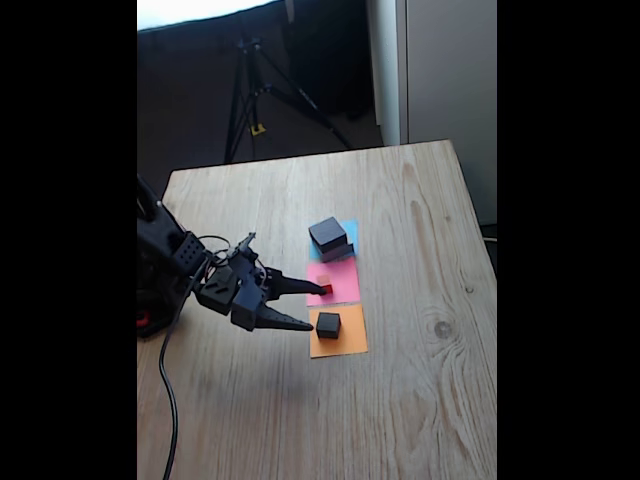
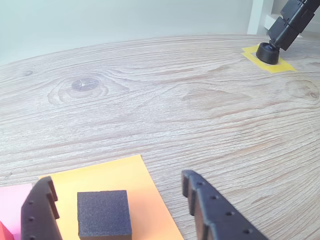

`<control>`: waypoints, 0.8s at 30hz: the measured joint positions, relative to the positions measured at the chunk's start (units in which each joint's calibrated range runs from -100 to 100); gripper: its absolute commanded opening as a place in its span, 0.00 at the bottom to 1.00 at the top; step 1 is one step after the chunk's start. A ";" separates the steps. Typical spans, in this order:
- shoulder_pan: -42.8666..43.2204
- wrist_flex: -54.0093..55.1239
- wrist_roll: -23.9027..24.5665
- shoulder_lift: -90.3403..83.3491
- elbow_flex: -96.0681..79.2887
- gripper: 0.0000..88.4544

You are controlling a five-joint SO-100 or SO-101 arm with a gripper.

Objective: Tower of hanoi

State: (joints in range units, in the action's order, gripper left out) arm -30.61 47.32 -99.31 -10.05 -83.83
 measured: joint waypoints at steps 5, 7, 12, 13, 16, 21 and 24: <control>0.93 8.65 0.00 8.81 0.61 0.34; 1.24 11.45 0.00 12.06 1.65 0.34; 1.24 17.53 0.00 19.75 4.61 0.35; 1.14 18.33 0.00 21.12 5.56 0.35; 1.24 19.78 0.00 24.03 7.56 0.35; 1.55 21.54 0.00 26.68 8.52 0.35; 1.86 22.98 0.00 28.39 8.60 0.35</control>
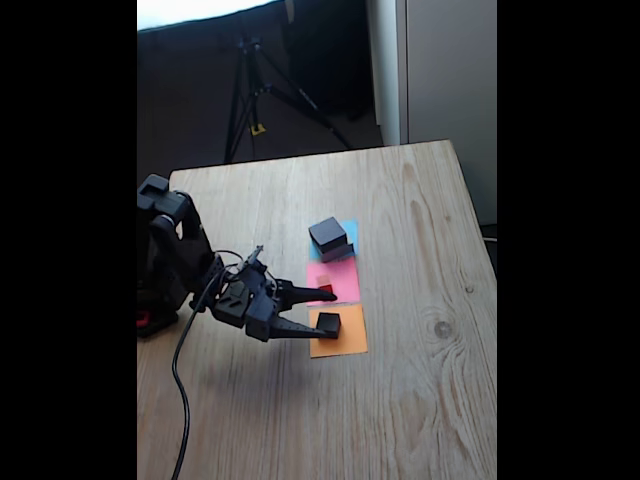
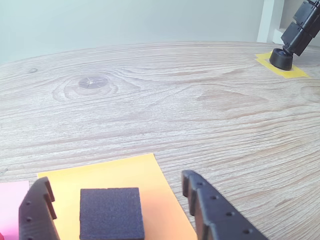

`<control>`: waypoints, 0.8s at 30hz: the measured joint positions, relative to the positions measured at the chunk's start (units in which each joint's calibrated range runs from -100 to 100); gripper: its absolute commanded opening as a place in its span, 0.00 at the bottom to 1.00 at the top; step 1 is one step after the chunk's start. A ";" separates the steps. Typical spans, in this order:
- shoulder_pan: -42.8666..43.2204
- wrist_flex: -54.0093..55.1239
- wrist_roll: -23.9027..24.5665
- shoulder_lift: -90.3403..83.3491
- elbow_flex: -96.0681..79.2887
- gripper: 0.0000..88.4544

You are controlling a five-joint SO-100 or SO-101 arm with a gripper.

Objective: Tower of hanoi

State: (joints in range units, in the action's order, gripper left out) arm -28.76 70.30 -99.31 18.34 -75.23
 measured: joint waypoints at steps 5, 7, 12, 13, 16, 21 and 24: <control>-0.21 2.16 0.00 3.08 0.00 0.35; -0.21 3.36 0.00 4.62 0.17 0.35; -0.21 4.88 0.00 6.93 1.13 0.35; -0.21 5.12 0.00 7.35 1.30 0.35; -0.21 5.20 0.00 8.98 2.52 0.34; -0.21 6.00 0.00 11.71 5.30 0.34; -0.21 6.73 0.00 12.91 5.74 0.34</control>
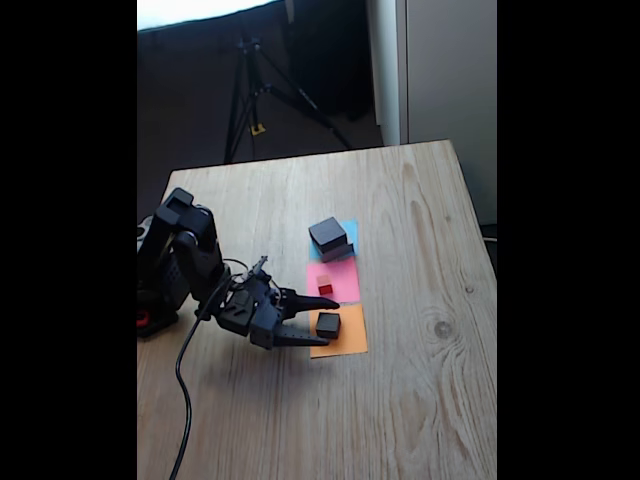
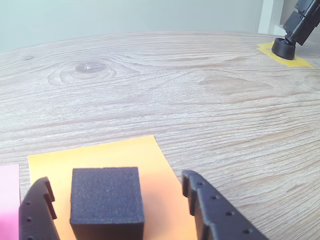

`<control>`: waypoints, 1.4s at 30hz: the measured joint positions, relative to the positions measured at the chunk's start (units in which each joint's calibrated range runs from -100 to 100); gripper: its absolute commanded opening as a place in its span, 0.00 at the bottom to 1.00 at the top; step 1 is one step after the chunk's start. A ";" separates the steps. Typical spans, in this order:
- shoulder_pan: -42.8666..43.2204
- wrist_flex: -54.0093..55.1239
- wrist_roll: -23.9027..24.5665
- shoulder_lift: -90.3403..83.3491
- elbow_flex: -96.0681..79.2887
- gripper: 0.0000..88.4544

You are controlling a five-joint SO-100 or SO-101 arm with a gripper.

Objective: Tower of hanoi

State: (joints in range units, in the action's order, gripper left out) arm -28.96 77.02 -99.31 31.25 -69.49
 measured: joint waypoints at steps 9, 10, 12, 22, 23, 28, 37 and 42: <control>0.00 2.24 0.00 1.88 -0.17 0.32; 0.00 2.32 0.00 1.97 -0.17 0.32; 0.00 2.56 0.00 2.22 -0.17 0.31; 0.00 3.12 0.00 2.82 -0.96 0.25; 0.00 3.12 0.00 3.08 -1.04 0.25; 0.00 3.12 0.00 3.25 -1.74 0.22; 0.00 3.84 0.00 4.79 -1.65 0.19; 0.00 5.44 0.00 5.99 -1.56 0.20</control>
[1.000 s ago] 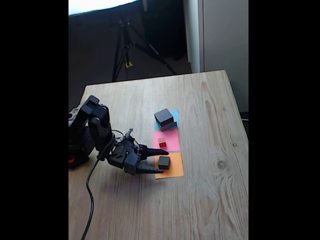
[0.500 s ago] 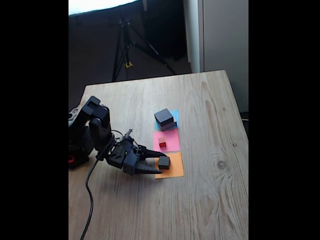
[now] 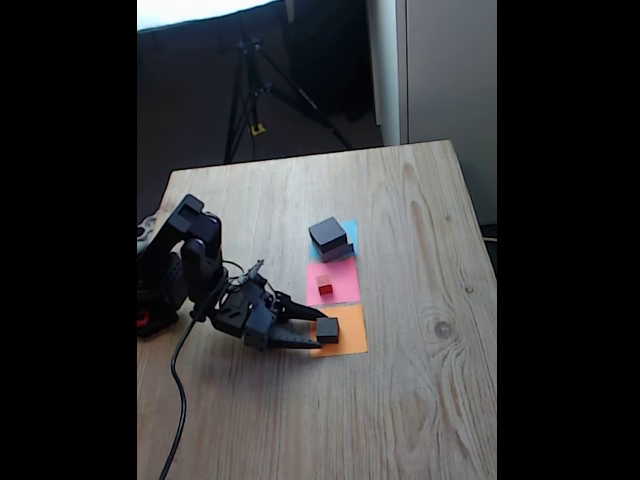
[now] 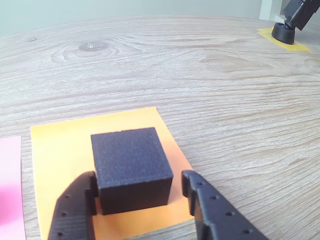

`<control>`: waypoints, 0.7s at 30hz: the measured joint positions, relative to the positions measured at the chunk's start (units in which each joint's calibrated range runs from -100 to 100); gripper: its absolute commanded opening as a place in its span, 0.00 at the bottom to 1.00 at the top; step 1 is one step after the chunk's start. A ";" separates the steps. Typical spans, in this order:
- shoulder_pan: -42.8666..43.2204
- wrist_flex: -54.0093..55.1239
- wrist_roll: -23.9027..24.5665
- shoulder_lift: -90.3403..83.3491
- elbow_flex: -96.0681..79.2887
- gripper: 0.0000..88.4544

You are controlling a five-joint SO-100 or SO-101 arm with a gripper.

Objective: Tower of hanoi

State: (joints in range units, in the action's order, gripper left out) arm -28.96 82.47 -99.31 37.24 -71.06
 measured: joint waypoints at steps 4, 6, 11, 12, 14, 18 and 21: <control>0.00 1.12 0.00 0.68 0.70 0.20; 0.21 1.60 0.00 1.20 1.22 0.20; 0.72 1.76 0.00 1.71 2.43 0.20; 0.72 1.76 0.00 1.71 2.69 0.20; 0.83 1.76 0.00 1.97 3.39 0.20; 1.24 1.76 0.00 2.48 4.17 0.19; 1.24 1.76 0.00 2.91 4.35 0.18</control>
State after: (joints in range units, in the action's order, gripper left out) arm -27.72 84.23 -99.31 40.15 -66.71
